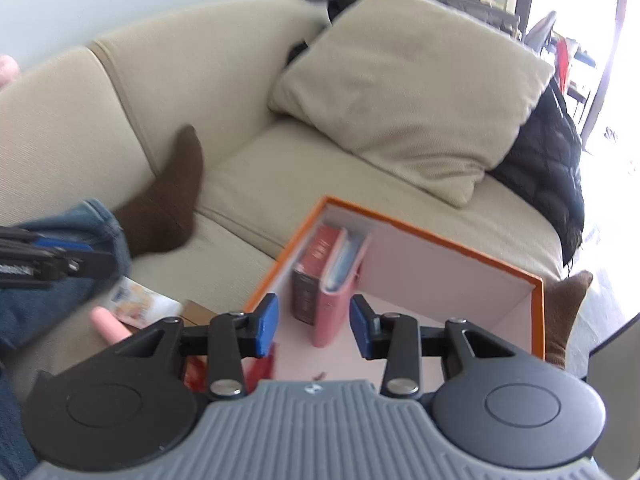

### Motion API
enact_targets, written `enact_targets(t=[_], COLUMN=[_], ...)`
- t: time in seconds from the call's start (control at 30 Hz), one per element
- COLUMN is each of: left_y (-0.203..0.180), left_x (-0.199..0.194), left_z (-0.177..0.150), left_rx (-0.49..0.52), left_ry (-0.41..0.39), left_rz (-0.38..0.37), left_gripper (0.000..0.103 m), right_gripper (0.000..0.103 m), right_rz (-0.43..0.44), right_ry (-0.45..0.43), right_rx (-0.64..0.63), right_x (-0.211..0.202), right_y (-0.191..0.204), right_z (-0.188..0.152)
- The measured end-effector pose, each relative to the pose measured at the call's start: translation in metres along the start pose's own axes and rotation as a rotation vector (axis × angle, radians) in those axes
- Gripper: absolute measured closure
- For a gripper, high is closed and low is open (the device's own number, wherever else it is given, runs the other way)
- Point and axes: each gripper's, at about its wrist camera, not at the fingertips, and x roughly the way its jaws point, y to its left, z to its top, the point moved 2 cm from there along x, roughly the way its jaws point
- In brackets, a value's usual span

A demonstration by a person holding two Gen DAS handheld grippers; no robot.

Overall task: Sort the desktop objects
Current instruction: 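Move both tools back toward the remaining items beside the box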

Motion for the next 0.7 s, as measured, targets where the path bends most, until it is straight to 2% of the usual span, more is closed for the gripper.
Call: enact_targets(t=[0.1, 0.33, 0.6, 0.7], left_y=[0.000, 0.008, 0.024, 0.031], left_x=[-0.017, -0.047, -0.058, -0.062], left_z=[-0.006, -0.030, -0.069, -0.080], left_rx=[0.033, 0.094, 0.159, 0.156], left_ry=[-0.008, 0.007, 0.102, 0.139], left_rz=[0.021, 0.036, 0.075, 0.059], left_gripper=[0.057, 0.057, 0.057, 0.056], right_gripper=[0.049, 0.048, 0.048, 0.050], right_rz=[0.035, 0.141, 0.226, 0.203], right_ry=[-0.055, -0.112, -0.059, -0.054], right_rx=[-0.026, -0.102, -0.181, -0.257], right_x=[-0.019, -0.044, -0.048, -0.050], right_y=[0.020, 0.070, 0.120, 0.136], right_z=[-0.001, -0.011, -0.041, -0.053])
